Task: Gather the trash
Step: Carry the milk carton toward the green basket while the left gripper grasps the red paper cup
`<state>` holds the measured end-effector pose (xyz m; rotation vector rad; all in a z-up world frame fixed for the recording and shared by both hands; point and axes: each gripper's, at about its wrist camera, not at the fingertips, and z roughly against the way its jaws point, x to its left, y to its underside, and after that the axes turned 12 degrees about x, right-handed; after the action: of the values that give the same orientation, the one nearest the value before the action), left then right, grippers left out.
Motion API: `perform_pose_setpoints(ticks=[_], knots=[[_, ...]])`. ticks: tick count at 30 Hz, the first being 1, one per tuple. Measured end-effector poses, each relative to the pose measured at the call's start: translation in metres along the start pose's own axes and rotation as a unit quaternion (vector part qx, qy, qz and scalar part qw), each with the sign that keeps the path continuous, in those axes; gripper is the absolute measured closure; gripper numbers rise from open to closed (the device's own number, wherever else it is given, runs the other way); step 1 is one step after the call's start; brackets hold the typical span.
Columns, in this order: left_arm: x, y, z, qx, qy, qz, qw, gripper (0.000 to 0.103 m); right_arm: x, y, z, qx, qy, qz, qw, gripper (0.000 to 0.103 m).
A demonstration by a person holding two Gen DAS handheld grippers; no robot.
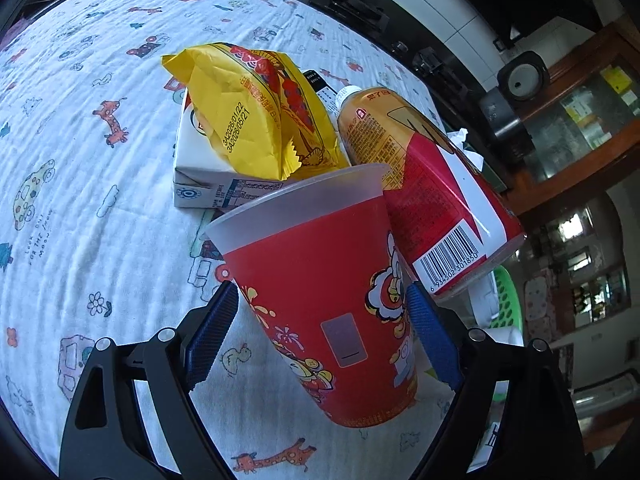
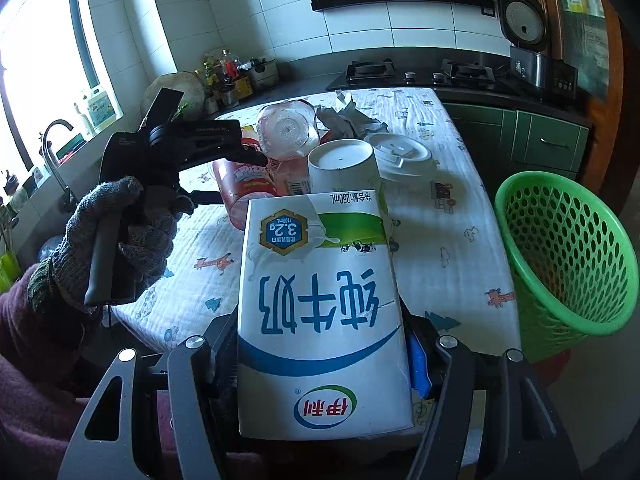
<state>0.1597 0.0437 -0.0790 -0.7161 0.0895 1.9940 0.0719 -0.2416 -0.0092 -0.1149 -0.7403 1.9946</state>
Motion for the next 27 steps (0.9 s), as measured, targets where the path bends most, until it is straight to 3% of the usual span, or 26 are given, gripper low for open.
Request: perform_pose_setpoints(ticks=[9,17,27], knots=[[0.003,0.0,0.013,-0.014,0.009,-0.036,0.9992,0.028,-0.005,-0.002,0.007,-0.008,0.019,-0.018,1.0,0.04],[0.01,0.02,0.055,-0.035,0.023,-0.084,0.9956,0.03,-0.018,-0.007,0.02,-0.028,0.041,-0.043,0.998,0.04],[-0.034,0.029,0.111,-0.072,0.052,-0.18,0.9796,0.031,-0.087,-0.018,0.043,-0.052,0.13,-0.124,0.982,0.04]])
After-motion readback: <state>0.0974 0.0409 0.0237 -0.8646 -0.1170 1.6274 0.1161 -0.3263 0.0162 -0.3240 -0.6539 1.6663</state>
